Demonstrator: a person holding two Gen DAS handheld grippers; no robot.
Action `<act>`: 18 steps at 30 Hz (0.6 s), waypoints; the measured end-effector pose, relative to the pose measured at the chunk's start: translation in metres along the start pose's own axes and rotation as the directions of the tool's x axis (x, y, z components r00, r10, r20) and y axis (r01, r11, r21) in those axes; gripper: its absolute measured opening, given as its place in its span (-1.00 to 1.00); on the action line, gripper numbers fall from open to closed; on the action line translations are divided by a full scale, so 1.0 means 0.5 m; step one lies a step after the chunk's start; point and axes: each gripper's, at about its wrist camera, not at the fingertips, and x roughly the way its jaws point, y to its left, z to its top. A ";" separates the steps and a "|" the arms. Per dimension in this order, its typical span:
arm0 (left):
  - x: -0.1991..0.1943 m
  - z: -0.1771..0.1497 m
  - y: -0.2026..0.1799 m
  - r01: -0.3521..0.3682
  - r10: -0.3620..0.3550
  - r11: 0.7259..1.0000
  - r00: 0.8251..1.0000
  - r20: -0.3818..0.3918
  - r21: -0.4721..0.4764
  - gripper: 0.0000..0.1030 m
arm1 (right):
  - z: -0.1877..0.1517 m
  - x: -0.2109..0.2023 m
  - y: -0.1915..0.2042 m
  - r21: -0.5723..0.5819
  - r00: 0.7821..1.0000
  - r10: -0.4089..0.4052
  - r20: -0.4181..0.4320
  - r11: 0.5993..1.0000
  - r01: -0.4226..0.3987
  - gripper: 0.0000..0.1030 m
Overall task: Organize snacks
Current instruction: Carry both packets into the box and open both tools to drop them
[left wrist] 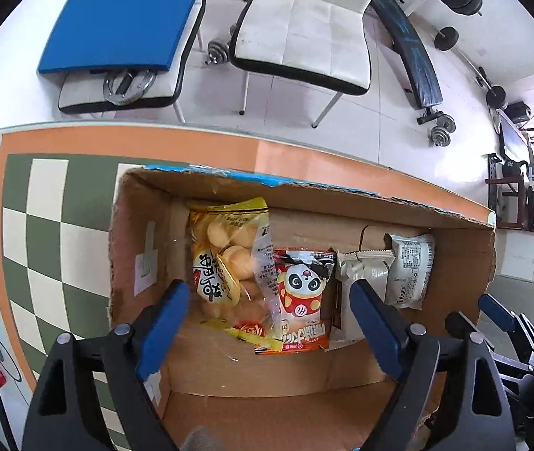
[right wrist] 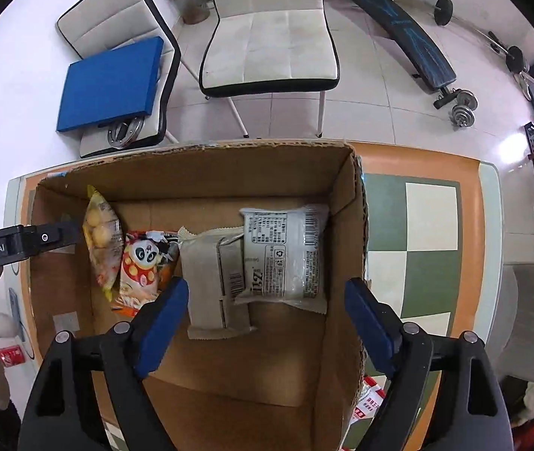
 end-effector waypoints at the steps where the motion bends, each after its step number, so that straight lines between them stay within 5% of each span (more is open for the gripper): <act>1: -0.004 -0.003 -0.001 0.003 -0.003 1.000 1.000 0.002 0.005 0.69 | -0.001 -0.003 0.001 0.001 1.000 -0.002 0.004 1.000 0.002 0.70; 10: -0.070 -0.061 -0.020 0.006 -0.009 0.998 0.999 0.046 0.055 0.70 | -0.036 -0.048 0.030 -0.027 1.000 0.016 0.018 1.000 -0.016 0.82; 18: -0.150 -0.176 -0.033 -0.005 -0.012 0.994 0.988 0.155 0.112 0.88 | -0.117 -0.110 0.066 -0.046 0.996 0.077 0.050 0.996 -0.075 0.85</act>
